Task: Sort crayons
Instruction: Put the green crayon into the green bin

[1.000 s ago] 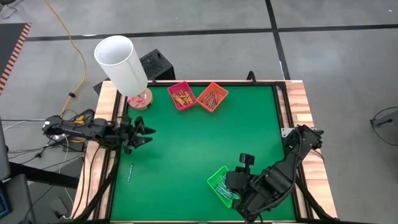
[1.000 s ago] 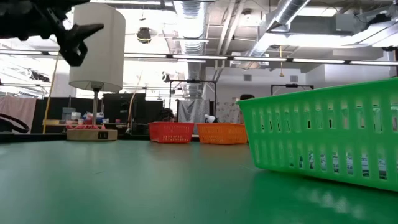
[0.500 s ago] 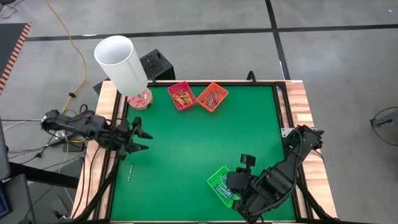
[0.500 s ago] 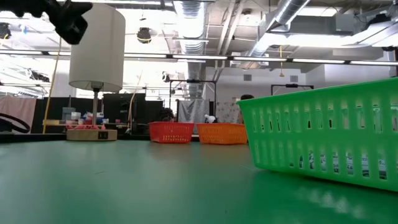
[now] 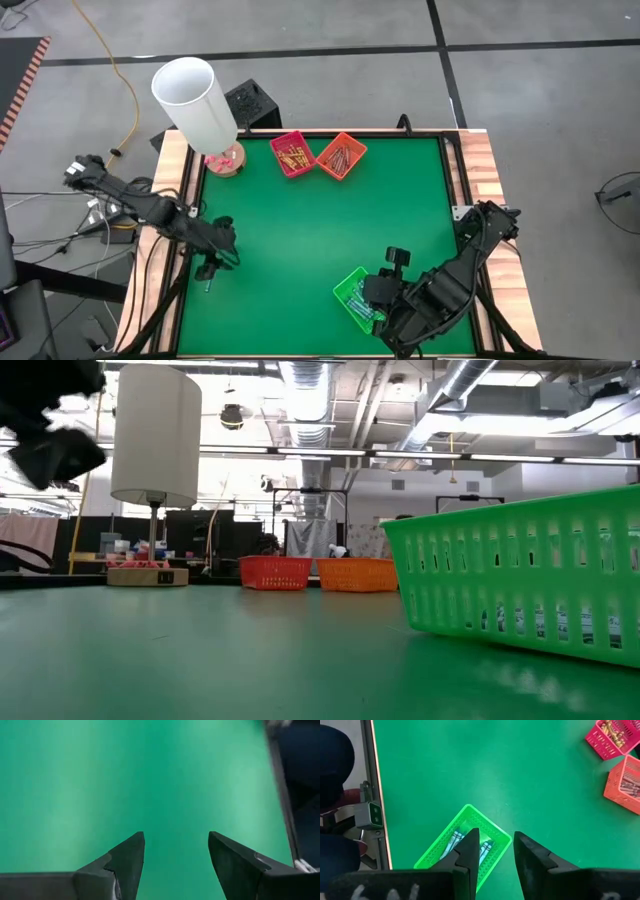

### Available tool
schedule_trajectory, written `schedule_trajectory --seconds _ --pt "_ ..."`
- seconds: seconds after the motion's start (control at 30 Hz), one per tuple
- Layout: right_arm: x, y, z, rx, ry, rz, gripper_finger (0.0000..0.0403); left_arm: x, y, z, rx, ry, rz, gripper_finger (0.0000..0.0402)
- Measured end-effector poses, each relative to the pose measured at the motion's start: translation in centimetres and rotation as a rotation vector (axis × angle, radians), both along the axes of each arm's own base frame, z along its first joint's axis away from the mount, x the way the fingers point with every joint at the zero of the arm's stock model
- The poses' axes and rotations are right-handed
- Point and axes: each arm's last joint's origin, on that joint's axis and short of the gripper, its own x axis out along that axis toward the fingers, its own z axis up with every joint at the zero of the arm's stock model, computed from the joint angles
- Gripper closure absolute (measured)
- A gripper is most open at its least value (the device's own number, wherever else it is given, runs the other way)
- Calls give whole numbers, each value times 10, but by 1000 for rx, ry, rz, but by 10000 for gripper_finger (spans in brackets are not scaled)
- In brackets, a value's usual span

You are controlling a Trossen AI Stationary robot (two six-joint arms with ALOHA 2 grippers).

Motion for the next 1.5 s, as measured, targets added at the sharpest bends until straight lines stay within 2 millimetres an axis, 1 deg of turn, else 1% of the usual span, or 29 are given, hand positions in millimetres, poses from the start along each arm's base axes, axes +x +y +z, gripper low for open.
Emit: schedule_trajectory --seconds 0.1,0.23,0.33,0.4,0.53,0.63,0.8,1.0,1.13,1.27,1.37,1.5 --pt "0 0 0 0 -1 0 285 2 -8 -11 -28 142 59 192" --pt "0 0 0 -3 -2 -1 285 0 -14 -27 -71 368 245 192" --pt "0 0 0 -4 -2 0 285 -4 -20 -36 -80 497 357 192" --pt "0 0 0 -3 -2 0 285 -8 -24 -40 -69 549 426 195" --pt "0 0 0 -3 -2 0 285 -18 -34 -46 -60 652 497 219" --pt "0 0 0 -3 -2 1 285 -25 -43 -47 -91 712 546 243" --pt "0 0 0 -3 -2 1 285 -33 -55 -51 -91 722 609 273" --pt "0 0 0 -3 -2 1 285 -36 -63 -59 -48 748 639 309" --pt "0 0 0 -3 -3 1 285 -33 -70 -67 -32 756 632 348" --pt "0 0 0 -3 -2 1 285 -26 -79 -73 -50 735 587 391" --pt "0 0 0 -2 -4 1 285 -22 -84 -79 -49 723 571 397" --pt "0 1 0 0 -5 1 285 -17 -87 -81 -45 667 556 398"
